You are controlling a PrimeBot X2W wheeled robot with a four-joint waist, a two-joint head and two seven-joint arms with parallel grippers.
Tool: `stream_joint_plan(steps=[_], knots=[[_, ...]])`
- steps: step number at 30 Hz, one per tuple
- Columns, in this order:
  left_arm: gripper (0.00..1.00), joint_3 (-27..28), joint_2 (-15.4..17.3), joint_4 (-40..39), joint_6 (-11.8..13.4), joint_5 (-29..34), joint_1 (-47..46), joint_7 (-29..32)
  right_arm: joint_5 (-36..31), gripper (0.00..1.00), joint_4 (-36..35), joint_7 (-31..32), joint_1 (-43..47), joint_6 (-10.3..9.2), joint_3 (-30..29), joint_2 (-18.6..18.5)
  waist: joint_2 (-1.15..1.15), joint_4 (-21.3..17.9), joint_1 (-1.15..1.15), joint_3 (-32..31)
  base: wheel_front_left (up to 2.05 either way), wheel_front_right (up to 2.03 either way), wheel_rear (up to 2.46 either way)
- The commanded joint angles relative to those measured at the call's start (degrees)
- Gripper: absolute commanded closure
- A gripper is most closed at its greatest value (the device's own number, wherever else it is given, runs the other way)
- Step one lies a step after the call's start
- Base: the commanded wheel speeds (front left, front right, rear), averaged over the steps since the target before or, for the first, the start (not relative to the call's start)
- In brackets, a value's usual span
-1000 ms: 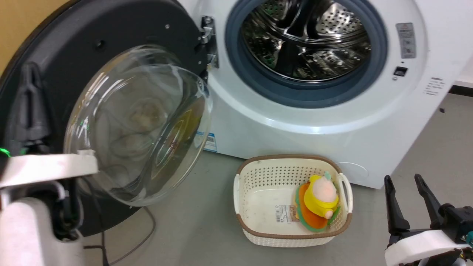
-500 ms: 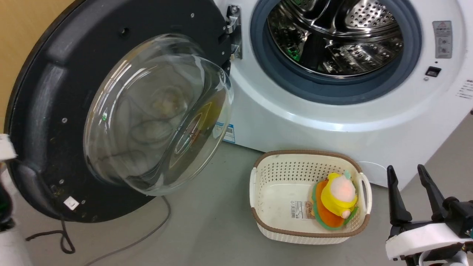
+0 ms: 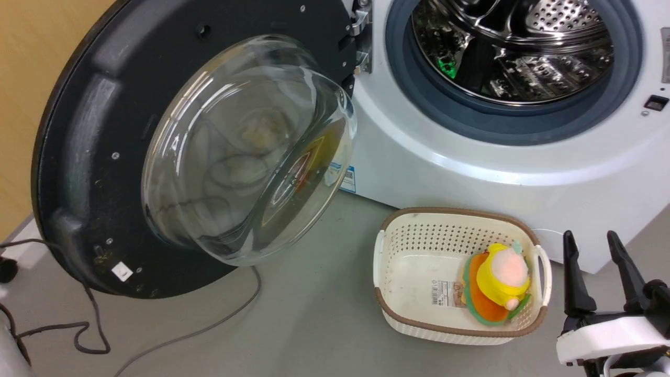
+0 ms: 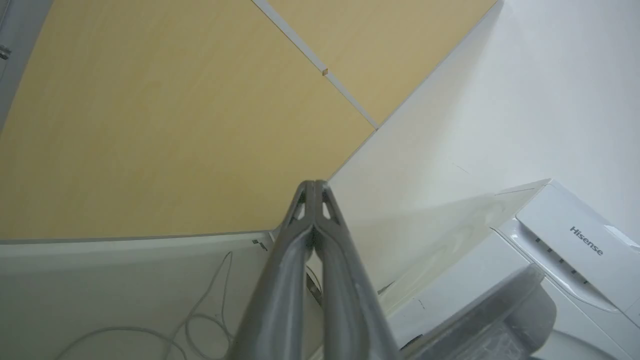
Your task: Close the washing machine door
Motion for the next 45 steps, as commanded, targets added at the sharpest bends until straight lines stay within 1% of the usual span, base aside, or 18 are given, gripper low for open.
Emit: stream_joint_plan(steps=[1,7,13,17,23,35,39,45], knots=[[1.0,0.92,-0.02,0.84,-0.47,-1.67,-1.23,0.92,0.37,0.0,0.16,-0.67,-0.93,0.03,-0.36,0.17,0.0,0.43,0.0,0.33,0.0,0.0,0.0],[1.0,2.05,-0.76,6.46,-2.48,-7.45,-0.59,5.56,0.65,0.0,0.26,-1.39,-1.11,0.03,-1.12,0.18,0.0,1.88,0.0,0.95,0.0,0.0,0.0],[1.0,1.41,-2.49,11.17,-3.54,-12.83,-0.53,9.44,0.81,0.0,0.26,-2.11,-1.5,0.04,-1.88,0.2,0.0,3.38,0.0,1.71,0.0,0.0,0.0],[1.0,-0.64,-3.54,11.36,-3.83,-16.54,-0.3,11.74,1.03,0.0,0.24,-2.59,-1.59,0.04,-2.15,0.2,0.0,4.35,0.0,2.1,0.0,0.0,0.0],[1.0,-3.76,-4.0,10.39,-4.22,-22.16,1.48,14.77,1.68,0.0,0.13,-3.3,-1.17,0.04,-2.92,0.22,0.0,5.77,0.0,2.54,0.0,0.0,0.0],[1.0,-12.19,-3.86,2.45,-4.97,-34.48,8.95,24.68,3.12,0.0,0.99,-4.74,-1.48,0.04,-4.01,0.24,0.0,8.77,0.0,2.49,0.0,0.0,0.0],[1.0,-16.52,-4.22,-2.07,-5.2,-36.9,12.66,26.92,3.67,0.0,1.21,-5.19,-1.81,0.05,-4.29,0.25,0.0,9.73,0.0,2.47,0.0,0.0,0.0],[1.0,-24.66,-5.25,-10.01,-5.2,-37.83,17.64,27.92,3.81,0.0,1.22,-5.19,-1.5,0.05,-4.23,0.25,0.0,9.59,0.0,2.07,0.0,0.0,0.0]])
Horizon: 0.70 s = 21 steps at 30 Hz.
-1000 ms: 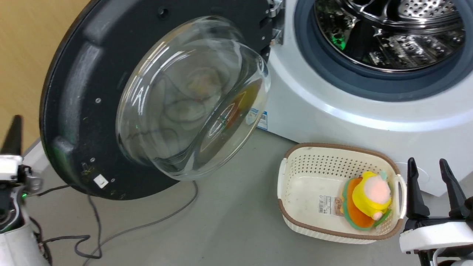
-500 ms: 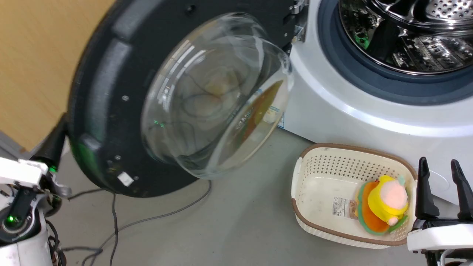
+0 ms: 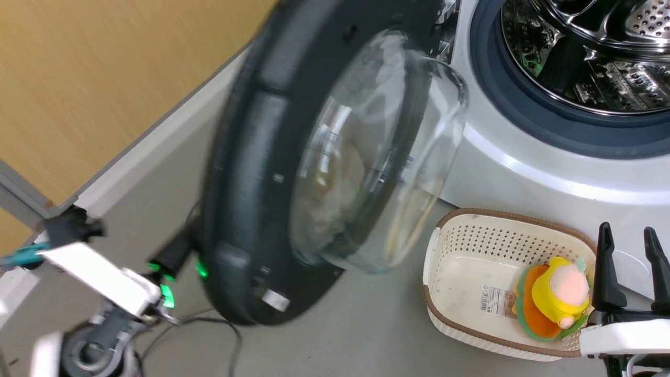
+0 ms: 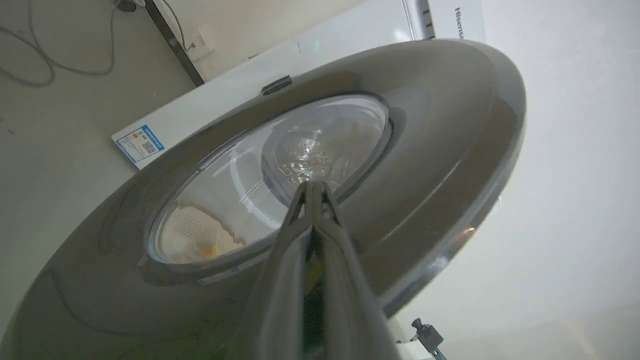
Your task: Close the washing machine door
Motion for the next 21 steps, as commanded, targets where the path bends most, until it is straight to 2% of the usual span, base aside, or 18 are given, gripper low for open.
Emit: stream_joint_plan(steps=[1,3,8,21], knots=[[1.0,-2.06,-0.63,-1.62,-0.27,-0.29,1.46,0.33,0.27,0.0,0.04,-0.26,-0.42,0.05,-0.16,0.18,0.0,-0.12,0.0,-0.15,0.0,0.0,0.0],[1.0,-3.63,-0.87,-2.64,-0.27,-0.68,2.01,0.53,0.26,0.0,-0.01,-0.26,-0.32,0.05,-0.28,0.18,0.0,-0.19,0.0,-0.23,0.0,0.0,0.0],[1.0,-11.61,-1.2,-6.9,-0.27,-0.32,4.09,0.56,0.09,0.0,-0.21,-0.26,-0.49,0.05,-0.02,0.18,0.0,-2.46,0.0,-0.38,0.0,0.0,0.0],[1.0,-26.87,-2.12,-5.83,-0.27,0.95,1.65,-10.39,0.5,0.0,-0.09,-0.26,-1.78,0.05,0.67,0.18,0.0,-12.86,0.0,0.45,0.0,0.0,0.0]])
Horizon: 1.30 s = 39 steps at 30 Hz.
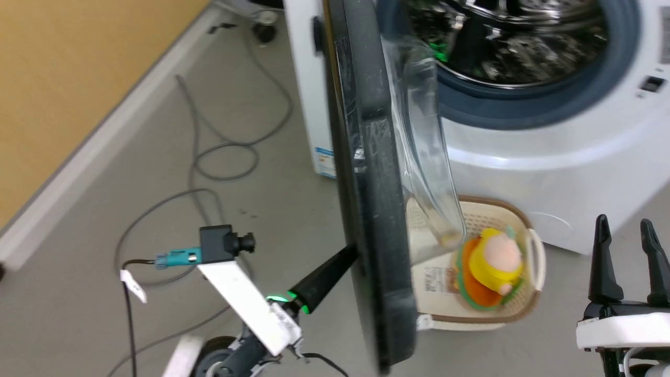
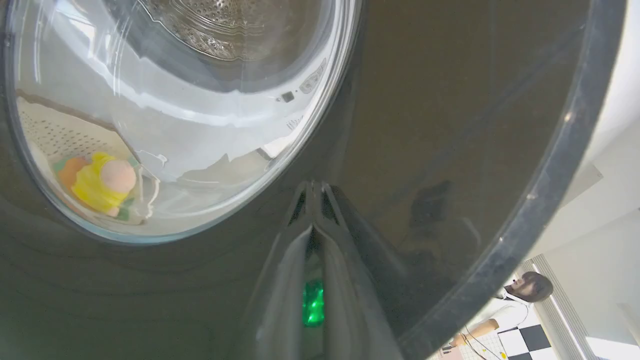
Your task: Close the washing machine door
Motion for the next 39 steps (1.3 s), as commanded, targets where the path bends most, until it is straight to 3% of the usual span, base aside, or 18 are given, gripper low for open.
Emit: stream_joint_plan(steps=[1,13,20,26,30,34,36,39], knots=[[1.0,-0.67,-0.46,0.14,-0.27,0.04,-0.92,-0.53,0.19,0.0,0.0,-0.25,-0.73,0.05,0.03,0.11,0.0,-2.31,0.0,0.24,0.0,0.0,0.0],[1.0,-12.41,-0.3,7.22,-0.27,0.53,-6.47,-12.06,1.04,0.0,0.3,-0.25,-1.29,0.05,0.15,0.11,0.0,-9.76,0.0,0.35,0.0,0.0,0.0],[1.0,-17.8,0.31,12.78,-0.27,-0.69,-8.8,-18.08,1.46,0.0,0.96,-0.25,-1.36,0.05,0.84,0.11,0.0,-11.64,0.0,-0.18,0.0,0.0,0.0],[1.0,-21.0,3.5,12.06,-0.27,-0.01,-10.0,-23.84,3.07,0.0,1.62,-0.25,-0.66,0.05,1.43,0.11,0.0,-11.63,0.0,-1.45,0.0,0.0,0.0],[1.0,-22.68,8.14,13.07,-0.27,7.3,-11.67,-33.2,2.62,0.0,1.42,-0.25,-0.27,0.05,1.2,0.11,0.0,-11.01,0.0,-2.61,0.0,0.0,0.0],[1.0,-22.4,12.19,19.67,0.0,19.01,-13.58,-41.29,2.18,0.0,0.47,-0.25,-0.4,0.05,0.34,0.11,0.0,-10.27,0.0,-4.0,0.0,0.0,0.0],[1.0,-18.53,12.19,21.96,3.26,24.63,-13.93,-42.17,1.75,0.0,-0.23,-0.25,-0.59,0.05,-0.16,0.11,0.0,-9.89,0.0,-4.46,0.0,0.0,0.0],[1.0,-9.42,12.19,19.84,10.13,38.43,-13.16,-42.28,0.3,0.0,-1.44,-0.25,-1.27,0.05,-0.31,0.11,0.0,-9.48,0.0,-4.79,0.0,0.0,0.0]])
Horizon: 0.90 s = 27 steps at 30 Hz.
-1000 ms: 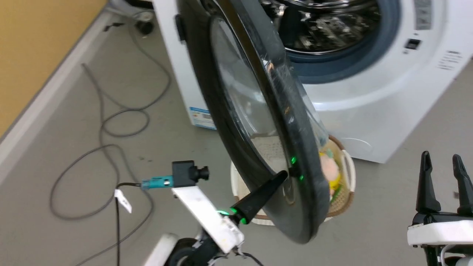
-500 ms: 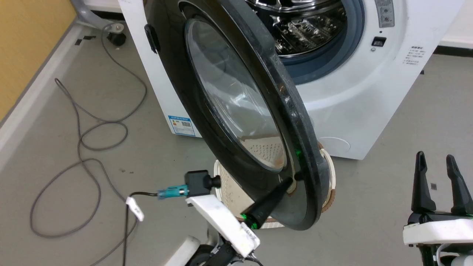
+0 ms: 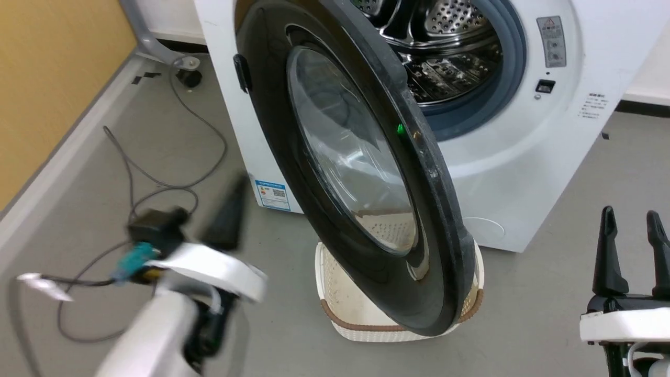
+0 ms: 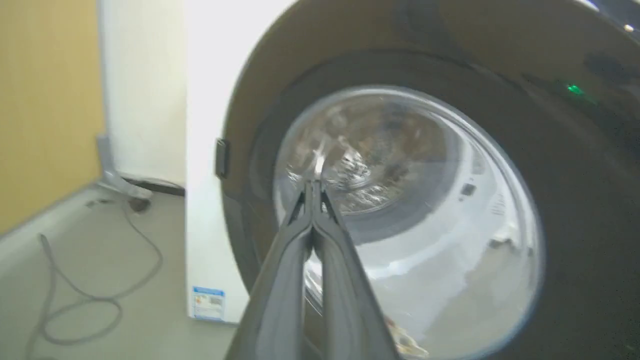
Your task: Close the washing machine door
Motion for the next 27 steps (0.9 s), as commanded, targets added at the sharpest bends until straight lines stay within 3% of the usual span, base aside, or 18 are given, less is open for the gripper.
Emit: stream_joint_plan(steps=[1,5,8,9,10,15,16,17,18,24,27], knots=[[1.0,2.19,-0.22,-1.26,1.99,3.74,0.71,-0.24,-0.6,0.0,-0.58,-0.25,-0.95,0.05,-0.02,0.08,0.0,0.16,0.0,-0.19,0.0,0.0,0.0],[1.0,11.48,-1.46,-6.29,8.03,15.64,6.08,-0.25,-1.41,0.0,-2.11,-0.25,-2.75,0.05,-0.49,0.08,0.0,0.68,0.0,-0.81,0.0,0.0,0.0],[1.0,15.51,-2.05,-8.48,10.11,21.03,10.57,-0.26,-1.5,0.0,-3.63,-0.25,-4.07,0.05,-0.32,0.08,0.0,1.21,0.0,-1.37,0.0,0.0,0.0],[0.63,16.4,-2.34,-8.93,10.29,22.15,11.98,-0.26,-1.4,0.0,-4.23,-0.25,-4.53,0.05,-0.2,0.08,0.0,1.43,0.0,-1.56,0.0,0.0,0.0],[0.0,17.11,-2.46,-9.34,10.49,23.44,13.23,-0.26,-1.17,0.0,-4.88,-0.25,-5.02,0.05,-0.07,0.08,0.0,1.64,0.0,-1.7,0.0,0.0,0.0],[0.0,19.98,-3.58,-10.0,10.28,27.74,17.73,-0.26,1.46,0.0,-9.32,-0.25,-7.84,0.05,1.89,0.08,0.0,2.68,0.0,-2.28,0.0,0.0,0.0],[0.0,20.22,-4.14,-10.27,10.26,28.35,18.69,-0.26,2.38,0.2,-10.49,-0.25,-8.33,0.05,2.87,0.08,0.0,2.94,0.0,-2.45,0.0,0.0,0.0],[0.0,20.62,-4.87,-10.61,10.03,28.43,19.51,-0.26,3.71,0.7,-11.88,-0.25,-8.78,0.05,3.88,0.08,0.0,3.15,0.0,-2.56,0.0,0.0,0.0],[0.0,21.11,-5.49,-11.05,9.71,28.53,20.22,-0.26,5.18,1.0,-13.17,-0.25,-9.11,0.05,5.02,0.08,0.0,3.32,0.0,-2.65,0.0,0.0,0.0],[0.0,22.14,-7.01,-11.2,7.62,30.65,22.71,-0.27,12.04,1.0,-19.5,-0.25,-10.55,0.05,13.14,-0.27,0.0,3.98,0.0,-2.75,0.0,0.0,0.0],[0.0,23.13,-8.39,-10.62,6.59,31.95,23.4,-0.27,15.76,1.0,-23.06,-0.25,-11.33,0.05,20.33,-3.77,0.0,4.19,0.0,-2.71,0.0,0.0,0.0]])
